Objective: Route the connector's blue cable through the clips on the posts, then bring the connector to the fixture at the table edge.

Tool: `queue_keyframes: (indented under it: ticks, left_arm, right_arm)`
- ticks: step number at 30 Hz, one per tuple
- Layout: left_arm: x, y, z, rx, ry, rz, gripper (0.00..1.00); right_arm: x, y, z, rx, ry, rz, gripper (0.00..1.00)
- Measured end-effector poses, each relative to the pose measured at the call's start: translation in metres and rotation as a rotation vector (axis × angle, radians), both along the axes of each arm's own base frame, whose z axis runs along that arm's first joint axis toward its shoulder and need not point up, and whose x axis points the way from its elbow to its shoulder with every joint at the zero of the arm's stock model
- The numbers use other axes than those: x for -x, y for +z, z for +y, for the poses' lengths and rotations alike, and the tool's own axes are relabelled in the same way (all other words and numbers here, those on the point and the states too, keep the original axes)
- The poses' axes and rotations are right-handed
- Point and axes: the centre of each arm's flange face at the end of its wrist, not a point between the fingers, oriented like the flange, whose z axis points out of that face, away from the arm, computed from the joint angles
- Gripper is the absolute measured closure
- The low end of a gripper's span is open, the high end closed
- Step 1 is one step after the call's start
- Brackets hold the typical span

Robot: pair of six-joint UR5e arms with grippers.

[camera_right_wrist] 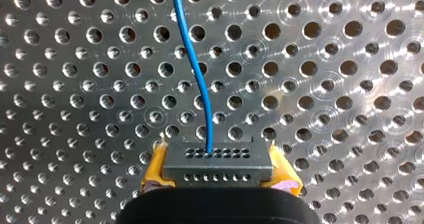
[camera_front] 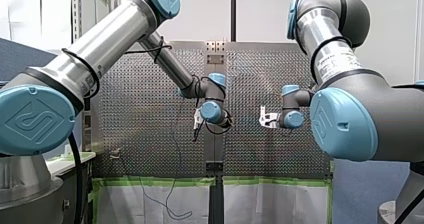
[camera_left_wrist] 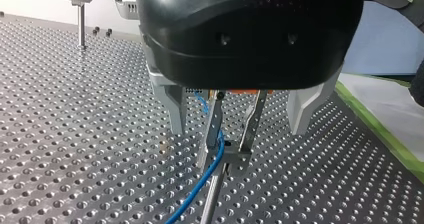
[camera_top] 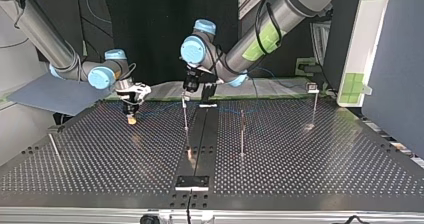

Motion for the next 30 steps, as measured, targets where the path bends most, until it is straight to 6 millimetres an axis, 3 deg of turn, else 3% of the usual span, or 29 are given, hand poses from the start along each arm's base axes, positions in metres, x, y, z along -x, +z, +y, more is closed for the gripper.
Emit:
queue_keyframes:
  ticks: [16, 30]
  left_arm:
    - [0.002, 0.001, -0.002, 0.001, -0.004, 0.0, 0.0]
    - [0.042, 0.036, -0.002, 0.105, -0.002, -0.057, 0.0]
  right_arm:
    - [-0.001, 0.0, 0.001, -0.002, 0.005, 0.001, 1.0]
    - [-0.001, -0.001, 0.002, -0.008, 0.005, 0.003, 1.0]
